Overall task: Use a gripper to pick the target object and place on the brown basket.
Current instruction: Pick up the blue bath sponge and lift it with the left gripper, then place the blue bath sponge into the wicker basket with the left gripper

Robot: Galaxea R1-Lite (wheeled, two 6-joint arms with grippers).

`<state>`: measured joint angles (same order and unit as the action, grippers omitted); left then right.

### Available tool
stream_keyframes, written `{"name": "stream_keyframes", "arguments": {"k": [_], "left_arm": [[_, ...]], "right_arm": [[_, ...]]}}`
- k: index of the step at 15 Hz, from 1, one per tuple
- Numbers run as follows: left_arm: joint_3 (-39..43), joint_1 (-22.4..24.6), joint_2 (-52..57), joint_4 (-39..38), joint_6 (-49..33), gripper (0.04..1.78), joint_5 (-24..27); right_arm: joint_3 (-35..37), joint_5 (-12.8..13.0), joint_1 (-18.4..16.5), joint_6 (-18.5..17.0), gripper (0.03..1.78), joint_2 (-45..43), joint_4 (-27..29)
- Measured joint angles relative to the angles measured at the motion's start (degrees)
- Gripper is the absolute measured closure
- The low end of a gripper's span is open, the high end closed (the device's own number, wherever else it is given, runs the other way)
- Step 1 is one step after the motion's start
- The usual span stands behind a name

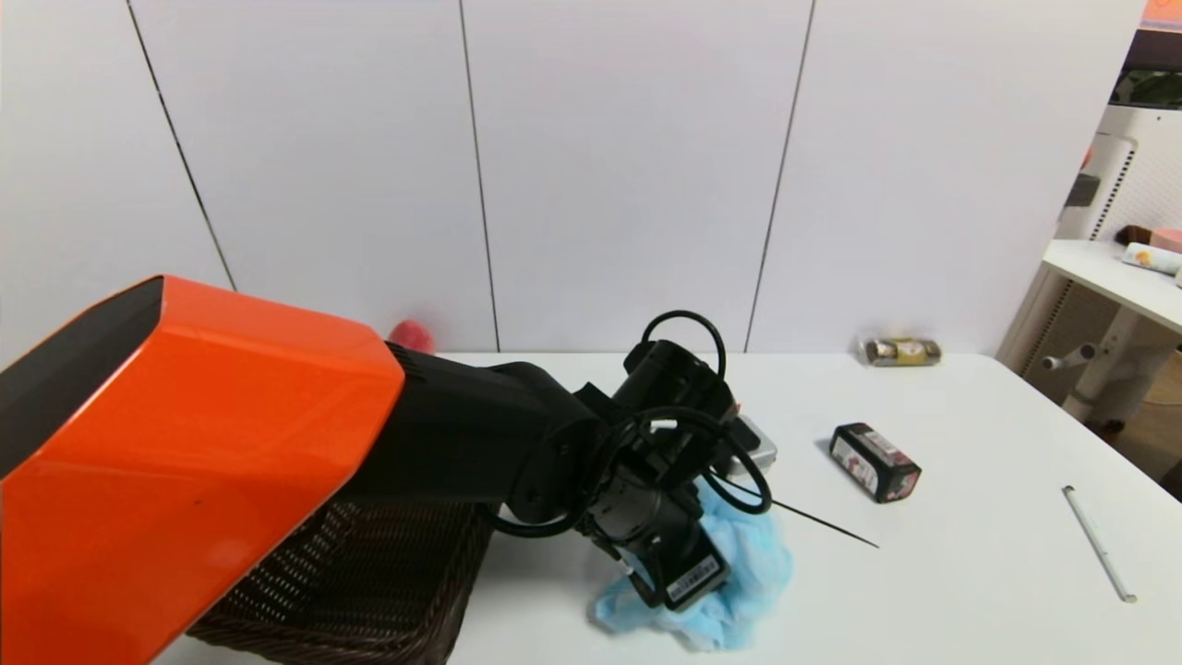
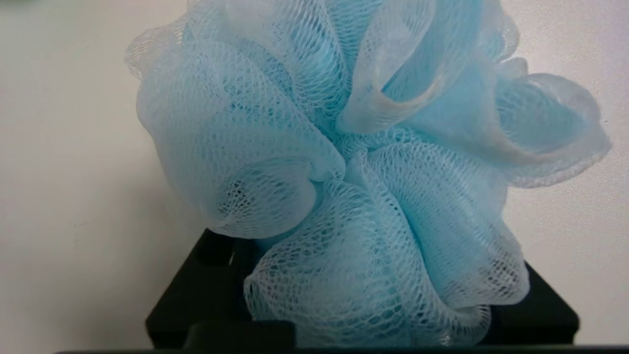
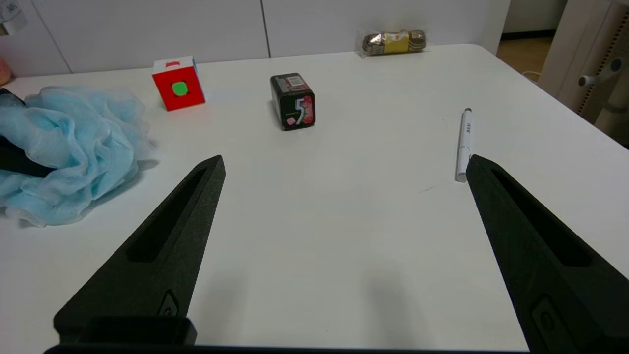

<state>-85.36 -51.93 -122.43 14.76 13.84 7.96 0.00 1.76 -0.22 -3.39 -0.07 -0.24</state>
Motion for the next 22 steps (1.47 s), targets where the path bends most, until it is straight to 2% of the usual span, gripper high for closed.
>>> {"name": "stream_keyframes", "arguments": {"k": [3,9,12,14,18,22], "left_arm": [[0.0,0.0,0.3,0.1,-0.4,1.1,0.0],[0.0,0.2,4.8,0.5,-2.3,1.29,0.0],[-0.3,2.0,9.5,0.3,-2.1,1.34,-0.1],[-0.4,5.2,13.8,0.3,-1.7,1.37,-0.2],[-0.7,14.5,22.3,0.4,-1.4,1.41,-0.3],[3.3,24.5,28.5,0.5,-1.5,1.42,-0.3]], "right_arm": [[0.0,0.0,0.0,0.0,0.12,0.0,0.0],[0.0,0.0,0.0,0.0,0.12,0.0,0.0],[0.0,0.0,0.0,0.0,0.12,0.0,0.0],[0.0,0.0,0.0,0.0,0.12,0.0,0.0],[0.0,0.0,0.0,0.0,0.12,0.0,0.0],[0.0,0.0,0.0,0.0,0.12,0.0,0.0]]}}
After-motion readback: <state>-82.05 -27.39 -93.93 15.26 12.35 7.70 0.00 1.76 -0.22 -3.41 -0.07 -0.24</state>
